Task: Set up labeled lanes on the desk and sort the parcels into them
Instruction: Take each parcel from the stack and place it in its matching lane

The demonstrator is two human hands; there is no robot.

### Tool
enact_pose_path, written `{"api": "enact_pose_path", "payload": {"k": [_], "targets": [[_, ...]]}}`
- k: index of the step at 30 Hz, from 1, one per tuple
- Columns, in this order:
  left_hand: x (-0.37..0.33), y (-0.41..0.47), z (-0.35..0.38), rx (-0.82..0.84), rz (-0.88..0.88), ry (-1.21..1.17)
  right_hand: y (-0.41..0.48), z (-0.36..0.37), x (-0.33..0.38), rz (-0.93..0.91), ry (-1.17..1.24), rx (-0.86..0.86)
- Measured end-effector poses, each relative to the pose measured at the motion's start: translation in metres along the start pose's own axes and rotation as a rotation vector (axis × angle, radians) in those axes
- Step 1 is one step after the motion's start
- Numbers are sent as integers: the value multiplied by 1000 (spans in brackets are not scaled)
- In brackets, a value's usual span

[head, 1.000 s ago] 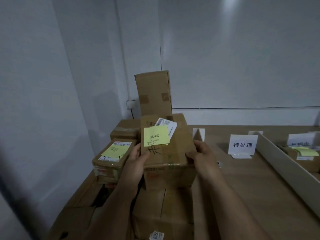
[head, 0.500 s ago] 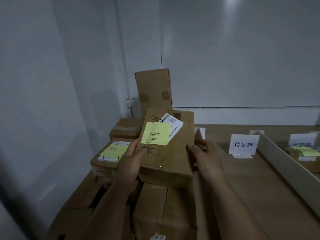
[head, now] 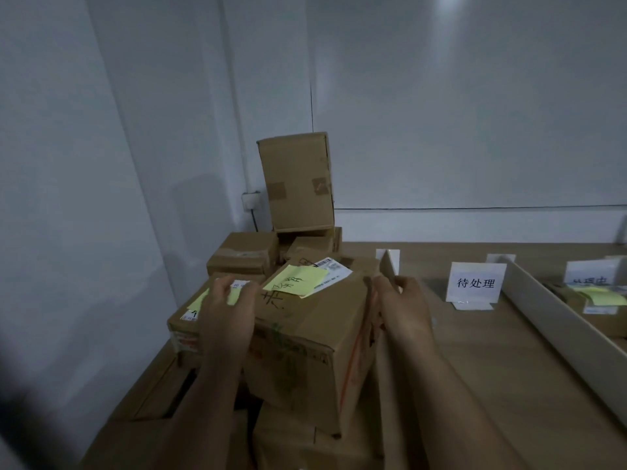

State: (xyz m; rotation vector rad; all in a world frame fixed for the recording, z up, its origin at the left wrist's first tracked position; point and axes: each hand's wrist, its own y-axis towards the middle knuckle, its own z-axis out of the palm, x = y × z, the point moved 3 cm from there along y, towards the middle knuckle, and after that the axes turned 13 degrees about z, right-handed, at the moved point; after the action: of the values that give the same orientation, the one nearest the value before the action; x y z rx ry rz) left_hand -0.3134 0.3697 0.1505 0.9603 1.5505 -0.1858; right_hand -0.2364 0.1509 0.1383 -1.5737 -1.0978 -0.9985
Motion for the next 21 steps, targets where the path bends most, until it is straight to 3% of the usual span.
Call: {"api": "enact_pose_path", "payload": {"k": [4, 9, 13, 21], "targets": [[-6, -12, -13, -127, 97, 286, 15, 3, 19, -83, 46, 13], [-5, -25, -10, 19, 16, 265, 28, 16, 28, -108, -17, 99], [-11, -27, -16, -55, -29, 173, 34, 5, 21, -45, -12, 17], [-17, -37, -17, 256, -13, 180, 31, -27, 21, 42, -338, 147]]}}
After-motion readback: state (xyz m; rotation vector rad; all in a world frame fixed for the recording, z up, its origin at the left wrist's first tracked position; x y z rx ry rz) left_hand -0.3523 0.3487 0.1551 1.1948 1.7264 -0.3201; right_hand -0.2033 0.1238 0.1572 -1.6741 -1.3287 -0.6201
